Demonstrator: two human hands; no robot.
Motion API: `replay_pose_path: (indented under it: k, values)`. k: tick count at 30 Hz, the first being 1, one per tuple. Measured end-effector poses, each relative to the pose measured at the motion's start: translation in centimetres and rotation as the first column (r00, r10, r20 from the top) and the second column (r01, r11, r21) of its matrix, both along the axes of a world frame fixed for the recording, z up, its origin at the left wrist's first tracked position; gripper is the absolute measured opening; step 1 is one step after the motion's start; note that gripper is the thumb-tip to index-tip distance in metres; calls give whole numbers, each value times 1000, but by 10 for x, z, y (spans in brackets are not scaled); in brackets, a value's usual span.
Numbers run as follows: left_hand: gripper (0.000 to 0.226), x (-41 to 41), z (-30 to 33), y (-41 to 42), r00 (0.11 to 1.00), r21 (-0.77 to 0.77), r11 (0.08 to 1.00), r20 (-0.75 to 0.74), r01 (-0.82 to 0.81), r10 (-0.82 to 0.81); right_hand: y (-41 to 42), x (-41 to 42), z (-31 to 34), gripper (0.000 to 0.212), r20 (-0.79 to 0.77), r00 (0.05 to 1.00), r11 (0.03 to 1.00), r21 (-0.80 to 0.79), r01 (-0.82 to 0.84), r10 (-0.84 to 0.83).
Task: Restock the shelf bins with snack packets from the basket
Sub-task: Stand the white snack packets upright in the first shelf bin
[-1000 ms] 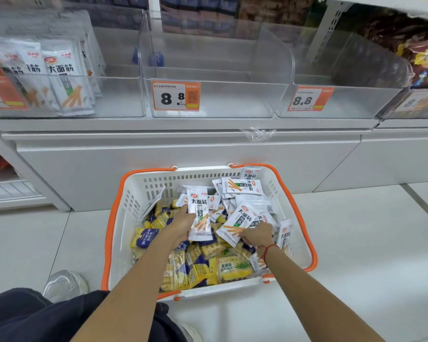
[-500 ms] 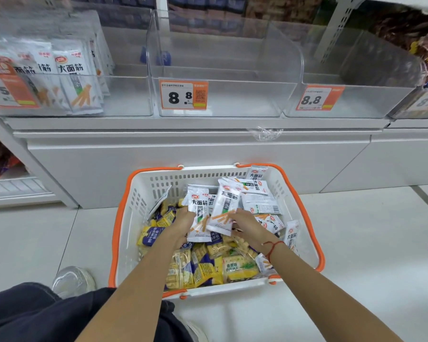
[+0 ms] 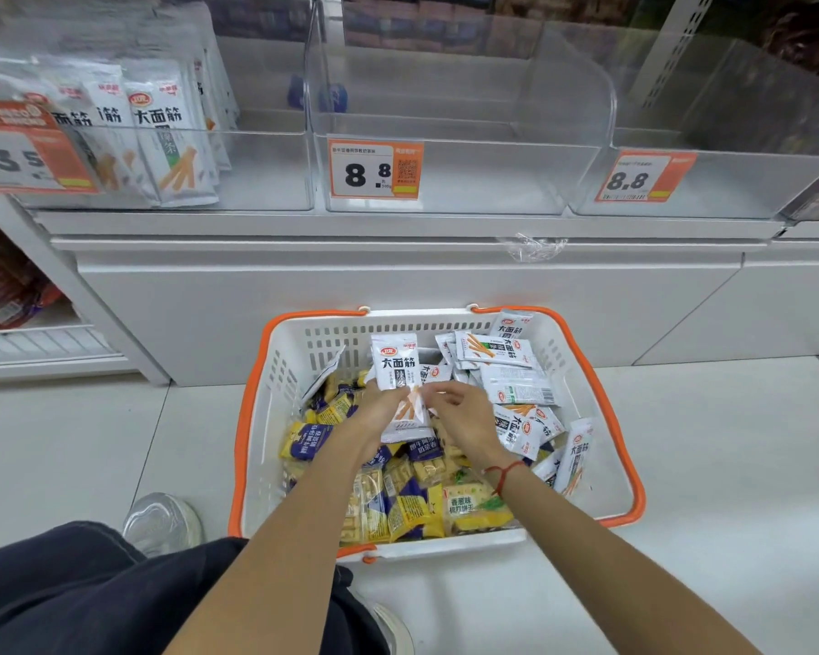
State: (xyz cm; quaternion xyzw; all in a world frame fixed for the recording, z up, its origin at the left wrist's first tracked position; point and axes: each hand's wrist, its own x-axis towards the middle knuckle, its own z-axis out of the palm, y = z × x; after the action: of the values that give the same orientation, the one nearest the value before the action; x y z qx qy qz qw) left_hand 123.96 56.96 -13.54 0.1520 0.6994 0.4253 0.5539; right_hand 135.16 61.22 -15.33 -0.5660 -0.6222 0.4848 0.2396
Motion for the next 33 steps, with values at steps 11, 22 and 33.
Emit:
replay_pose_path:
  k: [11, 22, 33]
  values:
    - [52, 0, -2, 2, 999, -55, 998, 46, -26, 29, 44, 83, -24, 38, 771, 594, 967, -116, -226, 231]
    - [42, -14, 43, 10, 942, 55, 981, -294, 188, -164, 56, 44, 101, 26, 410, 440, 582, -342, -738, 799]
    - [52, -6, 66, 9, 984, 130, 976, -50, 178, -172, 62, 5, 116, 77, 269, 897, 817, 380, -434, 351]
